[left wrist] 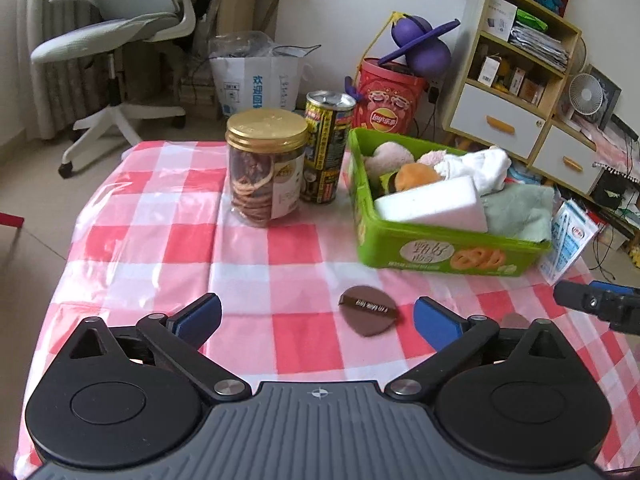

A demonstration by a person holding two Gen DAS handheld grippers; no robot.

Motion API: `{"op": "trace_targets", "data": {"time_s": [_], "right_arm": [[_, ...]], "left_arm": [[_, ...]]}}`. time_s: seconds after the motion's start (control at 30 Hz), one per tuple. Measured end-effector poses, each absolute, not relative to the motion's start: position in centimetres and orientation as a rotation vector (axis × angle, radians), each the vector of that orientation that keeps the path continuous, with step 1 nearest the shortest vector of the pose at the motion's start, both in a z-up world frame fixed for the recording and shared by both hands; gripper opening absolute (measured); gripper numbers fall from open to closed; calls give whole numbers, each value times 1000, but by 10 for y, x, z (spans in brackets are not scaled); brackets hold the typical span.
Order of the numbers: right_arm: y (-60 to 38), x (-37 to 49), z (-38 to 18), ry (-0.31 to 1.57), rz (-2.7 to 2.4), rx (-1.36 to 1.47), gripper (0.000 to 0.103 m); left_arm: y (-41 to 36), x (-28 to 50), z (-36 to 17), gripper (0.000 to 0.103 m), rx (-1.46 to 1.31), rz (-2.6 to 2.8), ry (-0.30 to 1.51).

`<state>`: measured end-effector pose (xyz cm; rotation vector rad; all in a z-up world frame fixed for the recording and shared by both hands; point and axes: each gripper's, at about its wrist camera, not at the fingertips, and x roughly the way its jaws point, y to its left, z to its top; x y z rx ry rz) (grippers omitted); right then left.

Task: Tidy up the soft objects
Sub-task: 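Move both tools toward the two round brown compacts on the table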

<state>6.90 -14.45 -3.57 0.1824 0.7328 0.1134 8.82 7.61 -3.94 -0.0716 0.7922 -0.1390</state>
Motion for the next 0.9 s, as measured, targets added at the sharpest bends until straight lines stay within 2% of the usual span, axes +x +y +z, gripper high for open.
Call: {"op": "trace_targets", "data": {"time_s": [0.3,0.9], "right_arm": [[-142,59,-75,813,105,114,65],[-137,46,-118,841,139,-20,69]], "left_arm": [[88,84,-66,98,-25,-119,831],[70,78,-124,98,100,-178,866]]}}
